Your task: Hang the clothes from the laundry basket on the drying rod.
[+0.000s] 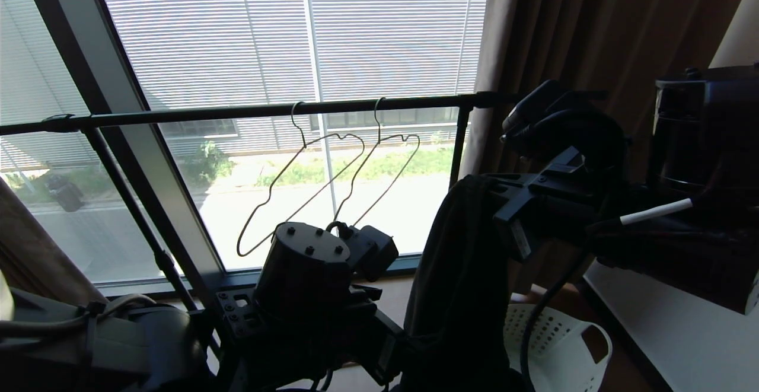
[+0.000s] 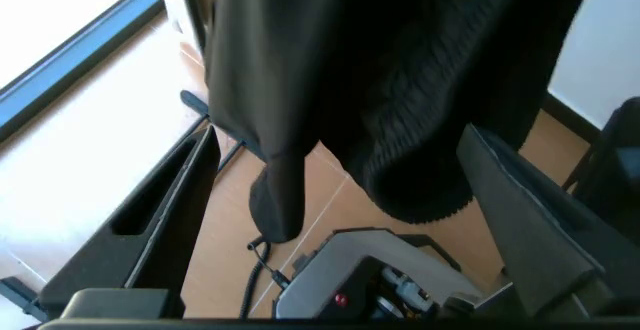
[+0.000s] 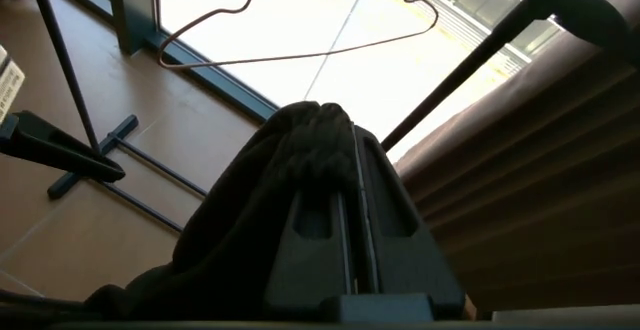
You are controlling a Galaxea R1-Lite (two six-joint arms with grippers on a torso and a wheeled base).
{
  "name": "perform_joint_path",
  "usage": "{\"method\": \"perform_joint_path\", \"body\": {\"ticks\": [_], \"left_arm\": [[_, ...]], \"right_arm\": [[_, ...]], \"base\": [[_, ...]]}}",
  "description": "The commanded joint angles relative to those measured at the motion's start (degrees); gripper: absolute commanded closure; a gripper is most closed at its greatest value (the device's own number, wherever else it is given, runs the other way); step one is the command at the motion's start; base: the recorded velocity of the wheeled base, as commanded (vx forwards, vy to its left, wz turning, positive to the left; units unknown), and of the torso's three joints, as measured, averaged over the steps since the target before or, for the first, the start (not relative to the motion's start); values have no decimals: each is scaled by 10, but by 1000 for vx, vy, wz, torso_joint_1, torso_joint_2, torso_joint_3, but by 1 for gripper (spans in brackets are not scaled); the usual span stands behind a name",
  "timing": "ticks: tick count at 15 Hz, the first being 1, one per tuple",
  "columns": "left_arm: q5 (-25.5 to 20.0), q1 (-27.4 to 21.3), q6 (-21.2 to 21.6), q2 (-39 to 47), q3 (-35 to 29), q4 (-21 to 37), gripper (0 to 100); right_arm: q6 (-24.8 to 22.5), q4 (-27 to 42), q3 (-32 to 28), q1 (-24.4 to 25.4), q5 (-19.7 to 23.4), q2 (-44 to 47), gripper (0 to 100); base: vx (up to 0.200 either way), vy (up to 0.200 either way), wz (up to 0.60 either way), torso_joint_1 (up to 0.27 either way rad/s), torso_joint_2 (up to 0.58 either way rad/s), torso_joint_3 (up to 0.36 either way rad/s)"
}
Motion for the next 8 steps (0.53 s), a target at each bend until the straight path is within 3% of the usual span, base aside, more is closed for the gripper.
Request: {"method": "perform_joint_path", "body": {"ticks": [1, 8], "left_arm": [[9, -2, 0, 15, 2, 0, 0], [18, -5, -14, 25, 1, -1, 0]], "right_arm": [[1, 0, -4, 0, 0, -4, 100], [4, -1, -7, 14, 0, -9, 100]], "base": [[0, 0, 0, 0, 0, 0], [0, 0, 0, 0, 0, 0]]}}
